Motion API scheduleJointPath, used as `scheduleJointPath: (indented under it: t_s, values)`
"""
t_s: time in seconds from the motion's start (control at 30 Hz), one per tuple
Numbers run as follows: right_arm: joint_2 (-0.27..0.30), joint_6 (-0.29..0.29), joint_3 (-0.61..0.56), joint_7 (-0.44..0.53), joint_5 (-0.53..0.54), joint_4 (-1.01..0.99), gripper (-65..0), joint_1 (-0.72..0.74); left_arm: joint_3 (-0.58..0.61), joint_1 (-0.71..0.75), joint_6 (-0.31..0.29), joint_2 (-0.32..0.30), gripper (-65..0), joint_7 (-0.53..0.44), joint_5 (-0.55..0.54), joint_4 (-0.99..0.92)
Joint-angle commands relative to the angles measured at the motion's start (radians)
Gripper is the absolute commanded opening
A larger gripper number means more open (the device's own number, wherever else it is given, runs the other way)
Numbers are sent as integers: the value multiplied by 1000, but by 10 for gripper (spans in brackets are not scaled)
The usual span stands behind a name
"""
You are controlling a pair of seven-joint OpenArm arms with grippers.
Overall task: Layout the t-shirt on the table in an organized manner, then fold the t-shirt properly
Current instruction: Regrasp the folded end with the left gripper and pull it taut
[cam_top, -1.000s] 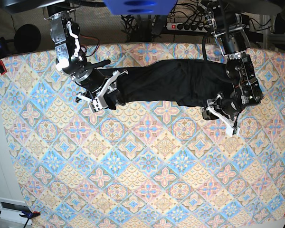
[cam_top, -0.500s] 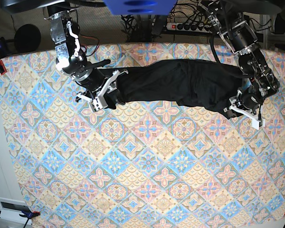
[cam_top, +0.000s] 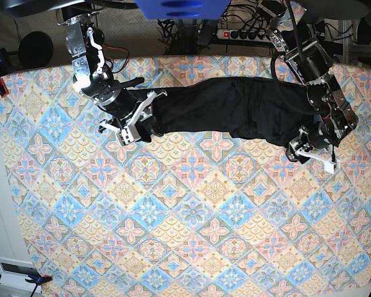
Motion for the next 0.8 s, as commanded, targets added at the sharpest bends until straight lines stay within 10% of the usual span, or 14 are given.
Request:
scheduleJointPath:
  t_s: [0.0,0.33,0.77]
  values:
    - [5,3,3,27,11,30,-457,7,28,-15,-3,-2,-292,9,-16,13]
    - [5,3,3,27,11,37,-457,7,202,-9,-9,-2,-650,14,-19,33]
    - [5,3,5,27,11,37,-457,7,245,65,-11,-3,-641,241,-320,425]
